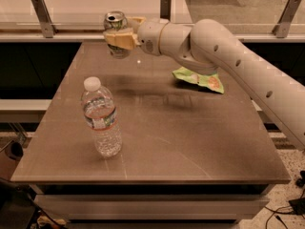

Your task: Pick 7up can

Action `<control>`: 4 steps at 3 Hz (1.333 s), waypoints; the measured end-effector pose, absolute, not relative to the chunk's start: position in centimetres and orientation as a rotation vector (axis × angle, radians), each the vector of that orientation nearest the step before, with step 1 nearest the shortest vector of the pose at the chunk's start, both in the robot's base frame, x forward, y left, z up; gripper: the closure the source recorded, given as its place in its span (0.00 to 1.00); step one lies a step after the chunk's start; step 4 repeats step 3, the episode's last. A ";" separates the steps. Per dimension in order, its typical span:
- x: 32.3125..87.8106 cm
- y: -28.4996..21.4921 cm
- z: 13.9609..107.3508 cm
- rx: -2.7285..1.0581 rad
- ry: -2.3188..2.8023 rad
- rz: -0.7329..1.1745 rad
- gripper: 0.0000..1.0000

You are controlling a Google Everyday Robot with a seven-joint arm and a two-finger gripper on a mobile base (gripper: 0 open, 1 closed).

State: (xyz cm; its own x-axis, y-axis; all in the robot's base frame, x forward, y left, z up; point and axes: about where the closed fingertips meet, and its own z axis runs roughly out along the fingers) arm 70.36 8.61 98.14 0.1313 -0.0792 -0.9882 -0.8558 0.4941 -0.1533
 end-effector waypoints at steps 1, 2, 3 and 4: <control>70.1 8.5 100.9 -0.934 1.273 0.676 1.00; 70.1 8.5 102.9 -0.957 1.224 0.667 1.00; 70.1 8.5 102.9 -0.957 1.224 0.667 1.00; 70.1 8.5 102.9 -0.957 1.224 0.667 1.00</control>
Offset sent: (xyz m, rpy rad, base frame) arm -0.0010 -0.0058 0.0682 0.0045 -0.1576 0.0470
